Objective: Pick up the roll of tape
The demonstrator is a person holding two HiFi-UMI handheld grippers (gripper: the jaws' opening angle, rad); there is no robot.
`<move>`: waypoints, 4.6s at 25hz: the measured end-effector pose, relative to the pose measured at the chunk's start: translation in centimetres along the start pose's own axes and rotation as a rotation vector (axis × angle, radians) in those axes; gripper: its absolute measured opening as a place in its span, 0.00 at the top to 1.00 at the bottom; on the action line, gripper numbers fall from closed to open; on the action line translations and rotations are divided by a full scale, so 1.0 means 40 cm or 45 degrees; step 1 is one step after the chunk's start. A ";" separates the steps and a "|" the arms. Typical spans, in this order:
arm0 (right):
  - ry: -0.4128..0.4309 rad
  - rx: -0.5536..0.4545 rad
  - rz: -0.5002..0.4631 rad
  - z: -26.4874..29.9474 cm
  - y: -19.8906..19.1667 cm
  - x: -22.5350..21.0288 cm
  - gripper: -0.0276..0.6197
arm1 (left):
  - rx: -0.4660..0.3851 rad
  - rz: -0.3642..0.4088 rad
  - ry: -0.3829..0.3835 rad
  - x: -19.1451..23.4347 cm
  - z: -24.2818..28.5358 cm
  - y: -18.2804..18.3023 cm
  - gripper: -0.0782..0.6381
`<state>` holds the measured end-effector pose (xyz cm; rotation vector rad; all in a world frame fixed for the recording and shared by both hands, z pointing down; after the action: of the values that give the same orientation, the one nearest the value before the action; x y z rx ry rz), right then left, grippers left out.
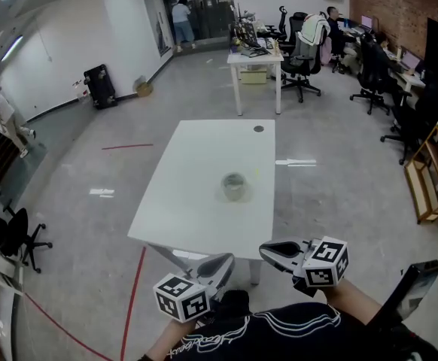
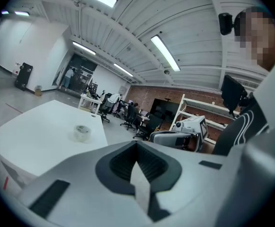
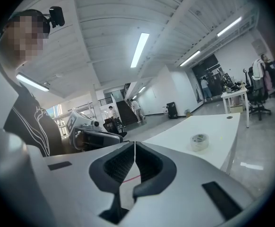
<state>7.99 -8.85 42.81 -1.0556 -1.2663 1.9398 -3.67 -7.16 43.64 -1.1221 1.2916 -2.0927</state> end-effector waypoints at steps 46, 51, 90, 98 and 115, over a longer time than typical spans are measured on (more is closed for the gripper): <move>-0.130 0.199 -0.013 0.507 0.050 -0.430 0.93 | 0.177 -0.276 -0.082 0.590 0.178 0.075 0.89; -0.185 0.307 -0.096 0.524 0.005 -0.488 0.93 | 0.163 -0.307 -0.072 0.614 0.196 0.078 0.89; -0.137 1.167 -0.877 0.679 -0.206 -0.591 0.81 | 0.163 -0.396 -0.025 0.711 0.165 0.066 0.89; -0.238 1.054 -0.700 0.666 -0.184 -0.602 0.82 | 0.171 -0.384 -0.021 0.693 0.152 0.059 0.89; -0.209 0.428 0.238 0.506 -0.077 -0.484 0.82 | 0.079 -0.290 -0.050 0.577 0.129 0.103 0.89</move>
<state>0.73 -32.60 56.16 -0.8819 -0.9016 2.3220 -12.98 -28.16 50.68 -1.3294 1.1178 -2.2431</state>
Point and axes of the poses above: the fingertips, and each gripper's own axes: z forward along the fingers, x to its left, y out of its top, the point moved 3 cm from there along -z, backward along the fingers, and after that the axes turned 7 degrees about -y, right-handed, at the moved point
